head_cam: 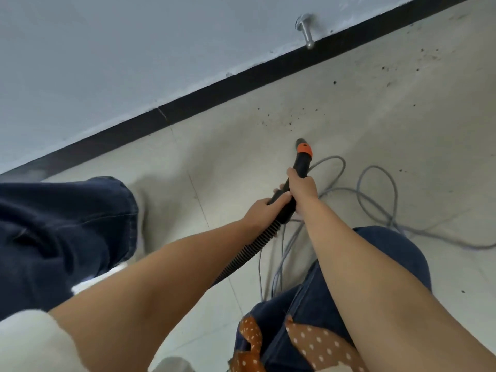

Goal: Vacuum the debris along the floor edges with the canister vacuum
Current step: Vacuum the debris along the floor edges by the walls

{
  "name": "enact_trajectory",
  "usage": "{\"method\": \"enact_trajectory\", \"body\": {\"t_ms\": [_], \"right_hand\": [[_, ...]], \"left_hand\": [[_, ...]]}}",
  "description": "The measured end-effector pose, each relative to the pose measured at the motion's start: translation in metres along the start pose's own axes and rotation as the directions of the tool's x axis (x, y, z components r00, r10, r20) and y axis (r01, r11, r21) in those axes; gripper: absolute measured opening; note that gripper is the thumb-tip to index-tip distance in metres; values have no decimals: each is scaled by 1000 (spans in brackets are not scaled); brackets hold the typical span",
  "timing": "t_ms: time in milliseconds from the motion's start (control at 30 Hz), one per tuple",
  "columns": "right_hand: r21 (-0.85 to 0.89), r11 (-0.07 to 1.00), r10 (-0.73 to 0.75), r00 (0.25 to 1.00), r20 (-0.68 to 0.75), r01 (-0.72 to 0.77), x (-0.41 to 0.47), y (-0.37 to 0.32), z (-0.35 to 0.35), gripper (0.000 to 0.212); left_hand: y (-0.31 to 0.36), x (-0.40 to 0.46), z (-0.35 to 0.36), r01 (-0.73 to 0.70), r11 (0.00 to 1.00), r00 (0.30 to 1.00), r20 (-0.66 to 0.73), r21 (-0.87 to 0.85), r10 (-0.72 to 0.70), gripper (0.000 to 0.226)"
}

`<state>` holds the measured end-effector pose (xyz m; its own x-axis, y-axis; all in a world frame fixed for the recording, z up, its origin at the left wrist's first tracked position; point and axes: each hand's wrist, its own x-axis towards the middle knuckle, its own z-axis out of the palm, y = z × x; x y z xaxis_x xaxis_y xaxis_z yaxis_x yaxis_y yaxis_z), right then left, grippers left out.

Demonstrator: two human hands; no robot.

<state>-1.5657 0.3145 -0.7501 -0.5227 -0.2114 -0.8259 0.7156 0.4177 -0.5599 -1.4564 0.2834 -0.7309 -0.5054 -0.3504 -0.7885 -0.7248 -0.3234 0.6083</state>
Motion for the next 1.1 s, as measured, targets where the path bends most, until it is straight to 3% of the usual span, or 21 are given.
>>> {"method": "enact_trajectory", "body": {"t_ms": [133, 233, 300, 367, 467, 600, 700, 800, 1000, 1100], "right_hand": [[-80, 995, -53, 998, 24, 55, 22, -23, 9, 22], [-254, 963, -55, 986, 156, 94, 29, -31, 32, 23], [-336, 935, -49, 979, 197, 114, 32, -33, 44, 24], [-370, 920, -69, 984, 164, 127, 37, -37, 46, 24], [-306, 945, -103, 994, 49, 113, 49, -49, 27, 24], [-242, 966, -118, 988, -98, 91, 58, -58, 2, 25], [-226, 971, -109, 984, -141, 75, 66, -65, -3, 28], [-280, 957, -103, 993, -63, 82, 70, -75, 4, 25], [-491, 858, -35, 971, 237, 151, 68, -83, 53, 20], [-507, 844, -73, 974, 217, 176, 72, -87, 52, 17]], "left_hand": [[6, 27, 6, -5, 987, 1000, -19, -162, 2, 59], [-5, 40, 7, -13, 946, 991, -127, -325, -31, 54], [-9, 45, 10, -34, 928, 977, -206, -370, -47, 63], [-6, 52, 12, -41, 923, 977, -210, -384, -44, 64], [14, 61, 16, -25, 944, 995, -103, -330, -9, 55], [32, 68, 27, 13, 972, 1000, 16, -236, -10, 67], [41, 75, 31, 11, 970, 999, 46, -241, 0, 44], [43, 81, 32, 31, 954, 999, 22, -297, -26, 33], [35, 82, 16, 44, 902, 976, -173, -429, -130, 41], [43, 83, 18, 30, 901, 980, -163, -434, -111, 57]]}}
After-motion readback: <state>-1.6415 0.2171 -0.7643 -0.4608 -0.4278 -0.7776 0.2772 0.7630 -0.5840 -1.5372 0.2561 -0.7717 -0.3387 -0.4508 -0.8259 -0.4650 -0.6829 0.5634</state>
